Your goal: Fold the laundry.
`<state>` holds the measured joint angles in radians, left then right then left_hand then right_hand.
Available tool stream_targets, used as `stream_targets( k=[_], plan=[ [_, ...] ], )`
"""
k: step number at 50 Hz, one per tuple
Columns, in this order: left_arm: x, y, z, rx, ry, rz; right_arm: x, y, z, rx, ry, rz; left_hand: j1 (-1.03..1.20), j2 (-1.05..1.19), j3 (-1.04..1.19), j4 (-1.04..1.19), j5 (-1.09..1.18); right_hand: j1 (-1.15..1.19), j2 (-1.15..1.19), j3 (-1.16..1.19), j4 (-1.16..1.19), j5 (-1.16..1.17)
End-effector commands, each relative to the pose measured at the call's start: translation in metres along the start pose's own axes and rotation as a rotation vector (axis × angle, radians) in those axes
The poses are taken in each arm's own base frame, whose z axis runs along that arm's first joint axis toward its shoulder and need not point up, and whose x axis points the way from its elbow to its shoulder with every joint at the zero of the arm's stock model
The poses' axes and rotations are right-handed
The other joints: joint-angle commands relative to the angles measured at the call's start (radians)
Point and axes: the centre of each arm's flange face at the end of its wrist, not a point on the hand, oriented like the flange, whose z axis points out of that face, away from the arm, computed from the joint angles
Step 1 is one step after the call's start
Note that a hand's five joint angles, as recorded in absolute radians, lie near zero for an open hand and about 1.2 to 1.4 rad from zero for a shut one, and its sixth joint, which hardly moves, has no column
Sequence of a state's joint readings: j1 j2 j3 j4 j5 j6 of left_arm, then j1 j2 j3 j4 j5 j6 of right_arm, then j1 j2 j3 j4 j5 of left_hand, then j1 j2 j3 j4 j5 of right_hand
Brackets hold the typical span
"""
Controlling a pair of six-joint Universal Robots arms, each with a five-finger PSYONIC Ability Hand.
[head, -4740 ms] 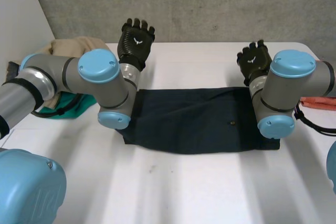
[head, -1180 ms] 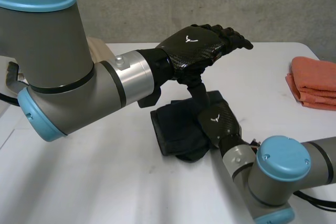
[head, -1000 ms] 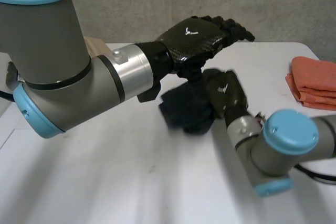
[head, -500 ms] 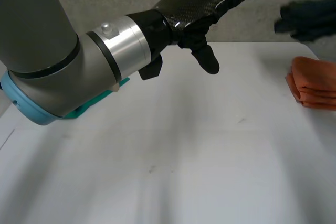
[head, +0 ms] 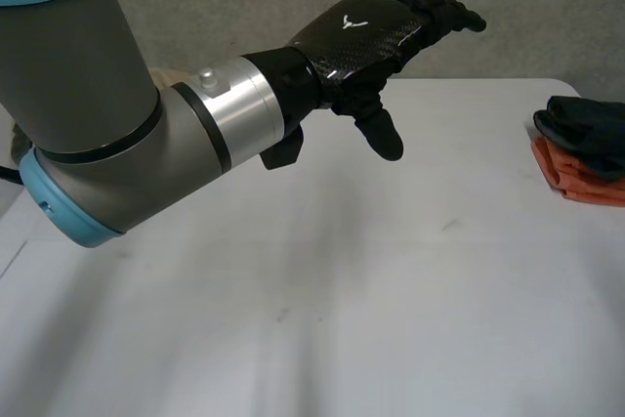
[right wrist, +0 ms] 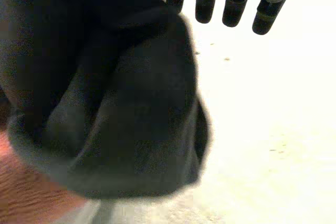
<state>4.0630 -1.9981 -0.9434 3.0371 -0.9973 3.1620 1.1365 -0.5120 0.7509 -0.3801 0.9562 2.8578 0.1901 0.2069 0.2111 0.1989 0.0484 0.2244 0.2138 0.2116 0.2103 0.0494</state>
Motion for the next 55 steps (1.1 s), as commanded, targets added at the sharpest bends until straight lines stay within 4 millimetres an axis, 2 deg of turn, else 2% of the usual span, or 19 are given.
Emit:
stream_targets(
  k=[1,7,14,16,20,21,22,27,29,30,33,37,38,41,42,46,47,52,55],
  plan=[
    [0.002,-0.005,-0.003,0.007,0.000,0.004,0.032,-0.055,-0.034,-0.087,0.070,0.017,0.020,0.004,-0.001,0.012,-0.012,-0.050,-0.039,-0.037,-0.036,-0.049],
    [0.004,-0.011,-0.005,0.020,-0.001,0.012,0.056,-0.077,-0.060,-0.217,0.138,-0.100,0.023,0.007,0.002,0.015,-0.009,-0.050,-0.039,-0.037,-0.036,-0.049],
    [-0.009,-0.040,-0.006,0.118,-0.079,0.067,0.109,-0.158,-0.071,-0.248,0.514,-0.540,0.023,0.007,0.002,0.015,-0.009,-0.050,-0.039,-0.037,-0.036,-0.049],
    [-0.019,-0.057,-0.004,0.189,-0.158,0.098,0.098,-0.181,-0.057,-0.108,0.545,-0.583,0.021,0.004,0.000,0.012,-0.012,-0.050,-0.039,-0.037,-0.036,-0.049],
    [-0.050,-0.076,-0.010,0.264,-0.322,0.130,0.038,-0.225,-0.037,0.174,0.447,-0.548,0.023,0.007,0.002,0.015,-0.009,-0.050,-0.039,-0.037,-0.036,-0.049],
    [-0.078,-0.081,-0.018,0.278,-0.439,0.145,0.020,-0.247,-0.042,0.268,0.410,-0.530,0.021,0.004,0.000,0.012,-0.012,-0.050,-0.039,-0.037,-0.036,-0.049],
    [-0.089,-0.082,-0.022,0.281,-0.480,0.150,0.011,-0.255,-0.045,0.306,0.387,-0.517,0.023,0.007,0.002,0.015,-0.009,-0.050,-0.039,-0.037,-0.036,-0.049],
    [-0.179,-0.074,-0.065,0.252,-0.786,0.191,-0.056,-0.270,-0.069,0.427,0.178,-0.424,0.026,0.010,0.005,0.017,-0.007,-0.050,-0.039,-0.037,-0.036,-0.049],
    [-0.202,-0.065,-0.076,0.224,-0.846,0.201,-0.095,-0.271,-0.083,0.440,0.076,-0.378,0.032,0.015,0.011,0.023,-0.001,-0.050,-0.039,-0.037,-0.036,-0.049],
    [-0.227,-0.046,-0.085,0.171,-0.900,0.214,-0.107,-0.269,-0.088,0.436,0.040,-0.363,0.035,0.018,0.014,0.026,0.002,-0.050,-0.039,-0.037,-0.036,-0.049],
    [-0.253,-0.018,-0.092,0.083,-0.942,0.248,-0.154,-0.258,-0.109,0.400,-0.078,-0.307,0.032,0.015,0.011,0.023,-0.001,-0.050,-0.039,-0.037,-0.036,-0.049],
    [-0.295,0.046,-0.105,-0.106,-0.978,0.322,-0.196,-0.235,-0.134,0.330,-0.197,-0.252,0.023,0.007,0.002,0.015,-0.009,-0.050,-0.039,-0.037,-0.036,-0.049],
    [-0.307,0.074,-0.108,-0.177,-0.974,0.346,-0.202,-0.231,-0.138,0.316,-0.212,-0.244,0.021,0.004,0.000,0.012,-0.012,-0.050,-0.039,-0.037,-0.036,-0.049],
    [-0.322,0.112,-0.107,-0.241,-0.948,0.398,-0.216,-0.214,-0.151,0.259,-0.258,-0.231,0.018,0.001,-0.003,0.009,-0.015,-0.050,-0.039,-0.037,-0.036,-0.049],
    [-0.331,0.137,-0.106,-0.271,-0.934,0.429,-0.218,-0.210,-0.154,0.247,-0.265,-0.231,0.018,0.001,-0.003,0.009,-0.015,-0.050,-0.039,-0.037,-0.036,-0.049],
    [-0.346,0.182,-0.110,-0.319,-0.925,0.463,-0.227,-0.193,-0.166,0.192,-0.292,-0.241,0.012,-0.005,-0.009,0.003,-0.021,-0.050,-0.039,-0.037,-0.036,-0.049],
    [-0.357,0.203,-0.117,-0.335,-0.942,0.476,-0.229,-0.188,-0.170,0.176,-0.300,-0.249,0.023,0.007,0.002,0.014,-0.010,-0.050,-0.039,-0.037,-0.036,-0.049],
    [-0.368,0.230,-0.118,-0.331,-0.951,0.484,-0.233,-0.176,-0.179,0.140,-0.314,-0.276,0.093,0.077,0.072,0.085,0.061,-0.050,-0.039,-0.037,-0.036,-0.049],
    [-0.369,0.231,-0.116,-0.322,-0.950,0.491,-0.232,-0.171,-0.181,0.123,-0.313,-0.283,0.708,0.691,0.687,0.699,0.675,-0.050,-0.039,-0.037,-0.036,-0.049]
  ],
)
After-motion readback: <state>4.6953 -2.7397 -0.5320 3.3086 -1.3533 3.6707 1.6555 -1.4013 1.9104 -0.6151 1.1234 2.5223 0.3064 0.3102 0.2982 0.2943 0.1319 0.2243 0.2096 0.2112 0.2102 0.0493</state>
